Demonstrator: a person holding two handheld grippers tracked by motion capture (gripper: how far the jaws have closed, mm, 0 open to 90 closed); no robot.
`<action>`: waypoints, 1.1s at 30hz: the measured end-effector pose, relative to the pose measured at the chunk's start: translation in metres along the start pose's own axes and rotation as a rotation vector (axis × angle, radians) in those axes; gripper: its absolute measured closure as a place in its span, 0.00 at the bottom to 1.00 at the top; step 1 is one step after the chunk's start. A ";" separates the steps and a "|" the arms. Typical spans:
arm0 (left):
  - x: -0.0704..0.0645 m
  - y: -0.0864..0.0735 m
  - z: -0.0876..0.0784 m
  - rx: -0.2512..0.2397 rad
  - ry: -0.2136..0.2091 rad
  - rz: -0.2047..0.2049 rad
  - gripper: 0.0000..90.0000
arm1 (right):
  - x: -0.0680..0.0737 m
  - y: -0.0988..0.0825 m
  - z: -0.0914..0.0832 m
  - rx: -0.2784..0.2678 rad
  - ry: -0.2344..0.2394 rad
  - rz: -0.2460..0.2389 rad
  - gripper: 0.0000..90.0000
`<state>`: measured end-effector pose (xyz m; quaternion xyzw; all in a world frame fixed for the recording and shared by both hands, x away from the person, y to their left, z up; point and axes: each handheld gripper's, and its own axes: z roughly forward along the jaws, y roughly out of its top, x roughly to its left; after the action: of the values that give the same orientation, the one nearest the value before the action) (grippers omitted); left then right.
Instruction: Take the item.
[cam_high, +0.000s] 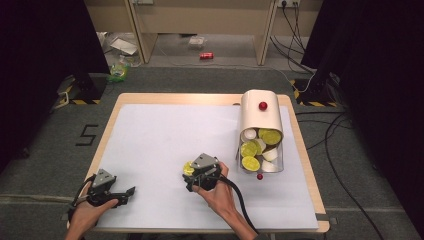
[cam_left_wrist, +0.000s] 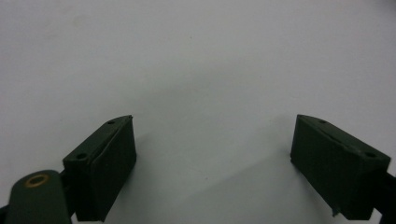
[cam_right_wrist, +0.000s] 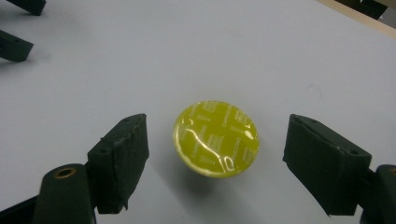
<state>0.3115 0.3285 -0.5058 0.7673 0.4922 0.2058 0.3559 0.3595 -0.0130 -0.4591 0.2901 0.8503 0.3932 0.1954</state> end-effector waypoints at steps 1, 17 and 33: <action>0.000 0.000 0.000 0.000 0.000 0.000 0.15 | 0.001 -0.002 -0.004 -0.004 0.000 0.000 0.25; 0.000 0.000 0.000 0.000 0.000 0.000 0.15 | 0.005 -0.021 -0.043 -0.033 0.029 0.025 0.27; 0.000 0.000 0.000 0.000 0.000 0.000 0.15 | 0.003 -0.042 -0.072 -0.044 0.040 0.059 0.28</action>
<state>0.3115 0.3285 -0.5058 0.7672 0.4923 0.2058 0.3559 0.3029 -0.0731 -0.4486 0.3026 0.8363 0.4230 0.1733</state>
